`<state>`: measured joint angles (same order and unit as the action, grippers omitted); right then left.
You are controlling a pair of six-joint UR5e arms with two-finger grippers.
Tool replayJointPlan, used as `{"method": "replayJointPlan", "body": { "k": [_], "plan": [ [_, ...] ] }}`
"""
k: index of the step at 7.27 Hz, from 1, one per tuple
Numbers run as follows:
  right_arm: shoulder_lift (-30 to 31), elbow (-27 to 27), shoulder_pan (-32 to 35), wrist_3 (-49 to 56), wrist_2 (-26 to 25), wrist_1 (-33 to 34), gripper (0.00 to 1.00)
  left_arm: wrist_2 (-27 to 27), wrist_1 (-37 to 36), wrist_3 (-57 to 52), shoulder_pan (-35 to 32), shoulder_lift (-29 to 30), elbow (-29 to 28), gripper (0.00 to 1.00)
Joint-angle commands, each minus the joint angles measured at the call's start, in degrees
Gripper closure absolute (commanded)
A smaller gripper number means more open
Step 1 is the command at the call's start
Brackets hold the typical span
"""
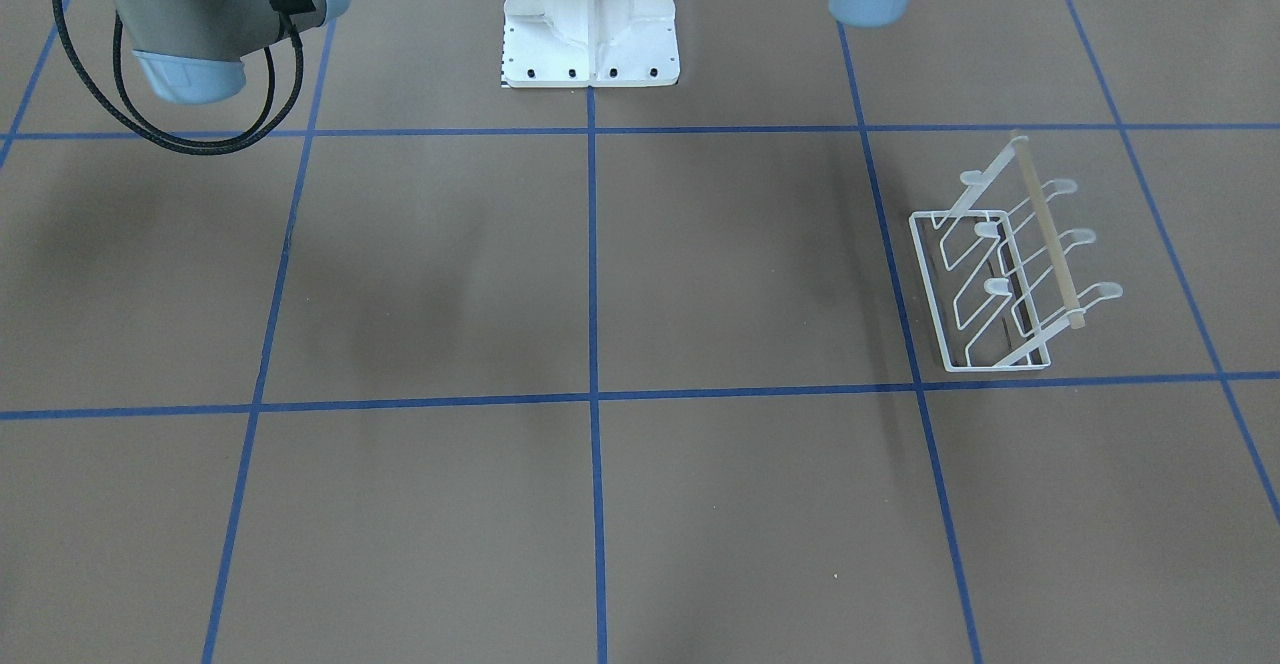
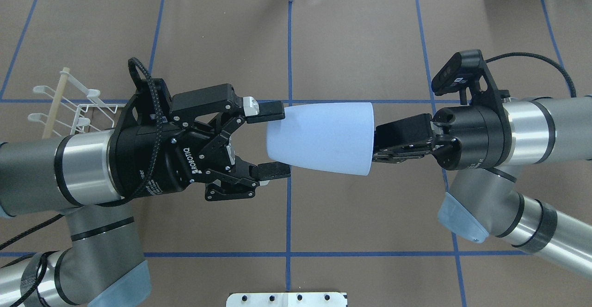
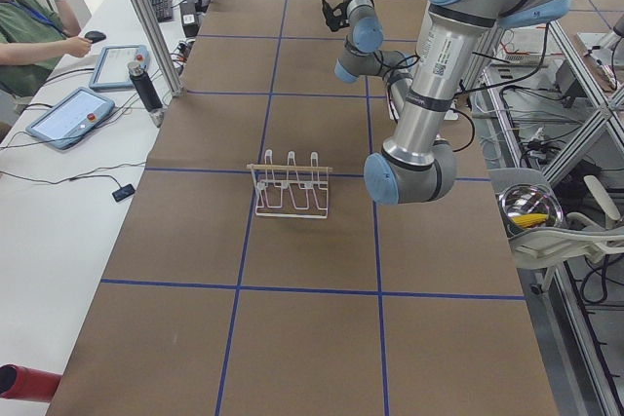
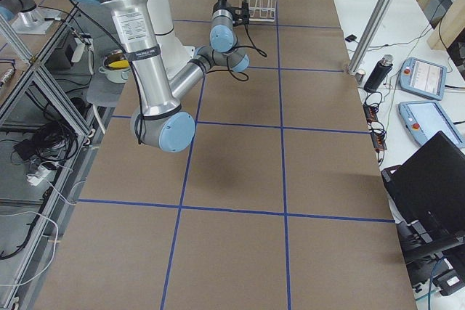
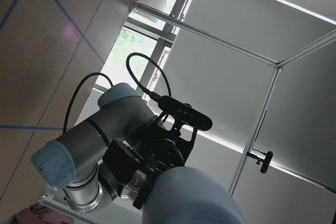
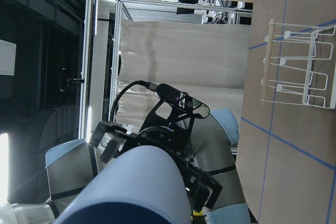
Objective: Hang cup on cup holder
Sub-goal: 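Close the left gripper around the cup's base beside the right gripper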
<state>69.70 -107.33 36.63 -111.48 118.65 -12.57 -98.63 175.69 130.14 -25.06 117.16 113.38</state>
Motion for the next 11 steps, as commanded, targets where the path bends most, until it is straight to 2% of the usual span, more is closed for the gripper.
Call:
{"method": "replayJointPlan", "body": {
  "k": [1, 7, 11],
  "plan": [
    [0.0, 0.4, -0.2, 0.0, 0.0, 0.0, 1.0, 0.0, 0.0, 0.1, 0.4, 0.4, 0.4, 0.02],
    [0.3, -0.4, -0.7, -0.1, 0.3, -0.2, 1.0, 0.0, -0.1, 0.0, 0.4, 0.4, 0.3, 0.03],
    [0.5, -0.5, -1.1, -0.1, 0.4, -0.2, 1.0, -0.2, 0.0, 0.1, 0.3, 0.2, 0.3, 0.2]
  ]
}}
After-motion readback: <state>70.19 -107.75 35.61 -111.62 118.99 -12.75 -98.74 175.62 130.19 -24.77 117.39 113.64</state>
